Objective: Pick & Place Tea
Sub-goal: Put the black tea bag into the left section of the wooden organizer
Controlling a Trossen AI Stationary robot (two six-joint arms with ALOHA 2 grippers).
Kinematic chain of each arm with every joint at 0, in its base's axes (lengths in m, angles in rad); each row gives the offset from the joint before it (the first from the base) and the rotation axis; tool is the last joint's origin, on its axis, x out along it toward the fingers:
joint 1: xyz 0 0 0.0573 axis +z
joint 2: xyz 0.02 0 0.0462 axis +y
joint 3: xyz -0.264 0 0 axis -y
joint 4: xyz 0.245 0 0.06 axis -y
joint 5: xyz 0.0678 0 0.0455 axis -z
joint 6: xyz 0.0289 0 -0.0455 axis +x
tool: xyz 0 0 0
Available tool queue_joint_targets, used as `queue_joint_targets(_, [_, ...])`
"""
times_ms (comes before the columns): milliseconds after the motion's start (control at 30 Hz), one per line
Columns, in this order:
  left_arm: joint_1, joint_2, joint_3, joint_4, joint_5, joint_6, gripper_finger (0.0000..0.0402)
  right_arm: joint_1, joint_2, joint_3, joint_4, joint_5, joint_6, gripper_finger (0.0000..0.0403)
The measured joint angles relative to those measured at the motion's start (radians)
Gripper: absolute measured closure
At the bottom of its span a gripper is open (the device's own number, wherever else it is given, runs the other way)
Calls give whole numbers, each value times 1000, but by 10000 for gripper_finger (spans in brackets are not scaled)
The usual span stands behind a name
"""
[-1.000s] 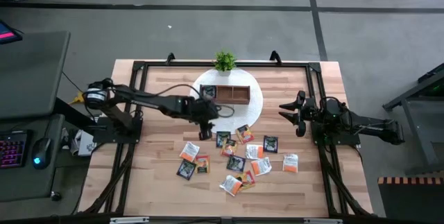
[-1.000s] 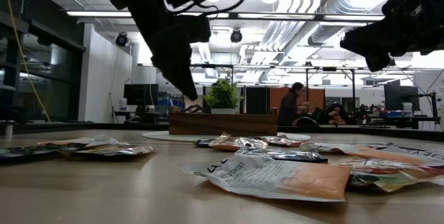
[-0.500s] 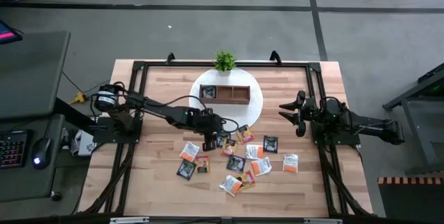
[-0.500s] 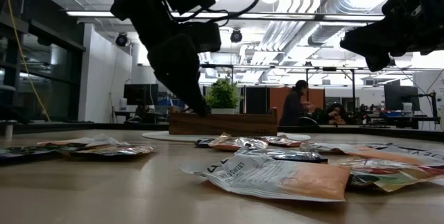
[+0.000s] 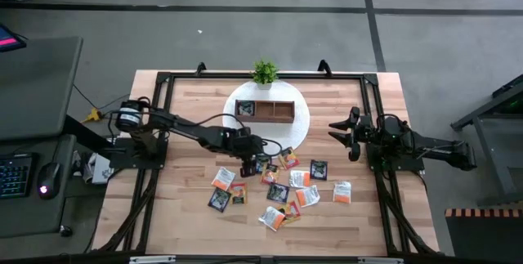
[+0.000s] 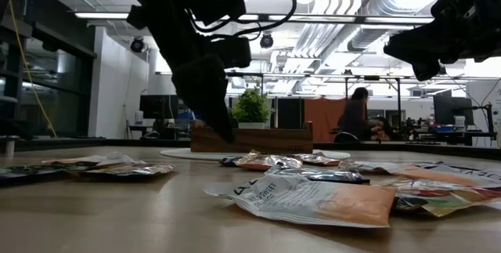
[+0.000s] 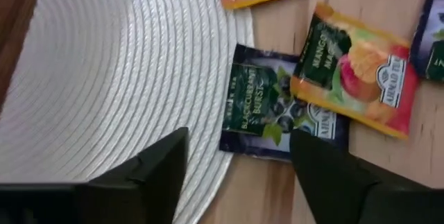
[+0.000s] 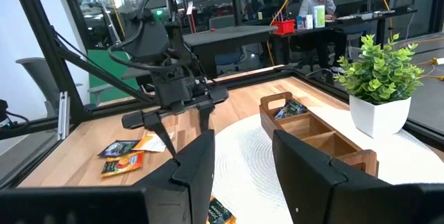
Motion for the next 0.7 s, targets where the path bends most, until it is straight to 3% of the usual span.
queue_joint_targets(133, [0, 11, 0, -2, -8, -1, 124, 0, 0, 0, 0, 0, 0, 261])
queue_joint_targets(700, [-9, 43, 0, 9, -84, 26, 121, 0, 0, 0, 0, 0, 0, 261])
